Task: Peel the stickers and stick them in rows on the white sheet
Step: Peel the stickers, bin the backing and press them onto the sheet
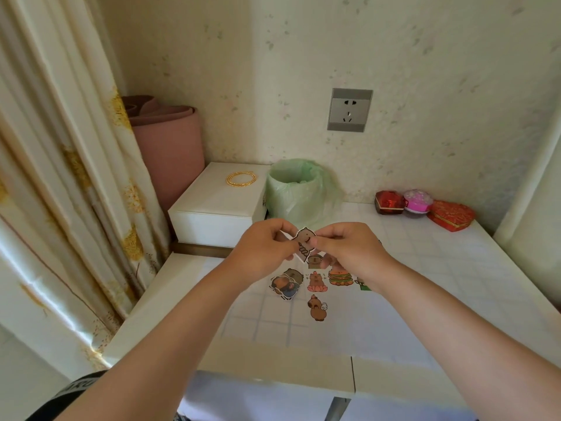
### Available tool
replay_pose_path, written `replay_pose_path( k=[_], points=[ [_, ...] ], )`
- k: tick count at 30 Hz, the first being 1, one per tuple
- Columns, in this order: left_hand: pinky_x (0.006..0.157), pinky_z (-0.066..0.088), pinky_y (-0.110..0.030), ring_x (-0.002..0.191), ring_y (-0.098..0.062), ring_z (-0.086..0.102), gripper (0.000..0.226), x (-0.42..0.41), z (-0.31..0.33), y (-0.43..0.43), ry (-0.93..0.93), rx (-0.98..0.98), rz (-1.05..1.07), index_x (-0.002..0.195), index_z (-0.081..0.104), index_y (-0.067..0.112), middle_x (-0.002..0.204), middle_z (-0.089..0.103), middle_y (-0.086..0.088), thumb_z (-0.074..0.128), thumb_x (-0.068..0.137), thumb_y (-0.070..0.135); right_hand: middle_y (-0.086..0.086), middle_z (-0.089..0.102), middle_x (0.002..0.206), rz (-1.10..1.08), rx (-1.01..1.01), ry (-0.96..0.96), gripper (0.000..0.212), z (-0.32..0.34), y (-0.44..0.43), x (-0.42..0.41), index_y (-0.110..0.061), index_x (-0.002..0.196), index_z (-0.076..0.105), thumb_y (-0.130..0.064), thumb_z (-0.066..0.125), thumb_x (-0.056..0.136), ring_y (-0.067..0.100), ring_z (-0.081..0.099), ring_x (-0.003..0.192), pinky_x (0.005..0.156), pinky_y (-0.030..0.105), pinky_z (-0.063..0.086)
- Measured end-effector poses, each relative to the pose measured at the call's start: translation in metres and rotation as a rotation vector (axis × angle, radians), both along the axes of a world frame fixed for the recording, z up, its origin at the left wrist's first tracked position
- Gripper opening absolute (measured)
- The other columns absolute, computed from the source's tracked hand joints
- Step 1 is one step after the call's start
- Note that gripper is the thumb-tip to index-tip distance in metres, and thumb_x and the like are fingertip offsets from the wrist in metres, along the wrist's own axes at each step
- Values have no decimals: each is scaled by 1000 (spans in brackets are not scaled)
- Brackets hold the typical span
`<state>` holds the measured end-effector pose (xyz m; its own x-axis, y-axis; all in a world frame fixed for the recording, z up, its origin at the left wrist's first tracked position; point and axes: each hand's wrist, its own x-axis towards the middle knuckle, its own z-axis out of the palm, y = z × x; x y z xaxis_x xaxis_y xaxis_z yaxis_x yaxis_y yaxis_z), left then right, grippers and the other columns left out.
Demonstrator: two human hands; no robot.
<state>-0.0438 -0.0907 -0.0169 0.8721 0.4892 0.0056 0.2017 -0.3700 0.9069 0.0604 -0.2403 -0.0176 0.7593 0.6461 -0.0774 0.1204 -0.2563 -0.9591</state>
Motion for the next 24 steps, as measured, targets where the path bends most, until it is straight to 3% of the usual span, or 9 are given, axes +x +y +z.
replay_pose_path(
  k=[3, 6, 10, 12, 18, 24],
  points=[
    [82, 59, -42, 77, -21, 71, 7, 4, 5, -7, -48, -15, 24, 89, 69, 22, 79, 72, 1, 74, 85, 23, 5, 77, 77, -23, 18, -29, 3, 2, 0, 3, -12, 88, 77, -12, 77, 85, 21, 65, 58, 59, 34, 46],
    [80, 60, -45, 83, -28, 72, 6, 7, 11, -11, -94, -23, 24, 87, 70, 17, 78, 68, -1, 75, 86, 19, 4, 76, 77, -15, 23, -26, 5, 5, -3, 5, -13, 86, 77, -14, 80, 82, 22, 67, 62, 64, 39, 49],
    [78, 58, -43, 73, -18, 65, 3, 11, 14, -10, -81, 8, 17, 86, 74, 16, 83, 73, -10, 76, 85, 17, -3, 74, 76, -19, 19, -94, 5, 7, -6, 5, -21, 89, 78, -20, 73, 89, 17, 68, 64, 74, 53, 59],
    [80, 58, -41, 71, -16, 64, 1, 12, 14, -10, -61, 12, 1, 85, 76, 18, 80, 74, -7, 76, 85, 18, -2, 70, 71, -33, 50, -125, 8, 9, -8, 6, -24, 89, 77, -20, 71, 91, 17, 65, 60, 71, 57, 58],
    [62, 51, -18, 67, -5, 63, 3, 16, 10, -13, -61, 21, 25, 87, 73, 20, 76, 70, 7, 75, 85, 19, 2, 70, 68, -39, 19, -217, 9, 12, -8, 4, -21, 86, 75, -13, 71, 88, 15, 63, 54, 64, 55, 58],
    [53, 45, -10, 54, 3, 56, 2, 11, 12, -15, -101, -11, -5, 89, 74, 14, 64, 66, 10, 73, 87, 14, -12, 65, 55, -41, -2, -278, 12, 12, -7, 4, -25, 81, 75, -16, 71, 88, 10, 60, 51, 66, 47, 59]
  ],
)
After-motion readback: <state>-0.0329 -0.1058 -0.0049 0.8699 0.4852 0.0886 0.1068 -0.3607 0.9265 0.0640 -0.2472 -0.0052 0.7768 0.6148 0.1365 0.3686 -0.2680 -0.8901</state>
